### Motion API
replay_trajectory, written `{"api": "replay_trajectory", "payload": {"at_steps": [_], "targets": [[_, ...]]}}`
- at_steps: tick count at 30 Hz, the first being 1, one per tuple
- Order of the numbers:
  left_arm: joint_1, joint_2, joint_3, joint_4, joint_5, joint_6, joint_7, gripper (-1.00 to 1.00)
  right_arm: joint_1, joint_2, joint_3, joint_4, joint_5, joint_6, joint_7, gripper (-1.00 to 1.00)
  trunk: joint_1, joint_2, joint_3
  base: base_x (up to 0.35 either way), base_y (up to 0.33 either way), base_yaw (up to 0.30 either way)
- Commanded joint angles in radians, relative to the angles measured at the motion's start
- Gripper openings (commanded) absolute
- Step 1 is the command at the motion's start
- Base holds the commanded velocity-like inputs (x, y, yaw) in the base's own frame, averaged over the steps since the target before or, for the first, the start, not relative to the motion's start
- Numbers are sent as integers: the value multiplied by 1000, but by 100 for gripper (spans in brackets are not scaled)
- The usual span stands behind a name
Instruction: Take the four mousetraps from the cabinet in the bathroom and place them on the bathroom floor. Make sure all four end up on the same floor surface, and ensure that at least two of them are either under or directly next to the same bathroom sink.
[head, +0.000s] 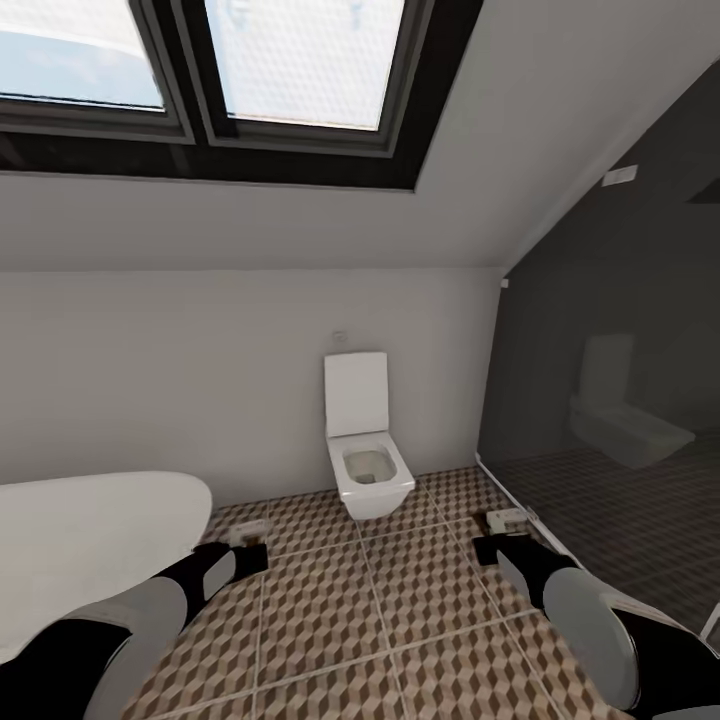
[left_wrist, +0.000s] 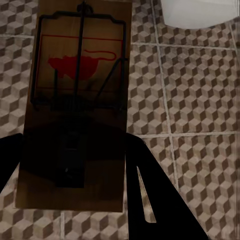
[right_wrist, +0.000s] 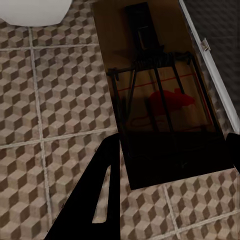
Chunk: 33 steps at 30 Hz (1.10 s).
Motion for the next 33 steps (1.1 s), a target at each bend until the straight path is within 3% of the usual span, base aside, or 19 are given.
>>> {"api": "replay_trajectory", "payload": {"at_steps": [1, 25, 33], "targets": [[-1, 0, -8, -2, 6, 5, -1, -100, -1, 0, -8, -1, 10, 4, -1, -100, 0, -1, -1, 75, -266, 0], [-1, -4, -5, -2, 7, 4, 10, -100, 0, 4, -7, -1, 18, 12, -4, -100, 0, -1, -1, 95, -272, 2], [0, -3, -4, -2, 7, 2, 12, -100, 0, 1, -7, -1, 18, 10, 2, -100, 0, -1, -1, 102, -201, 196]]}}
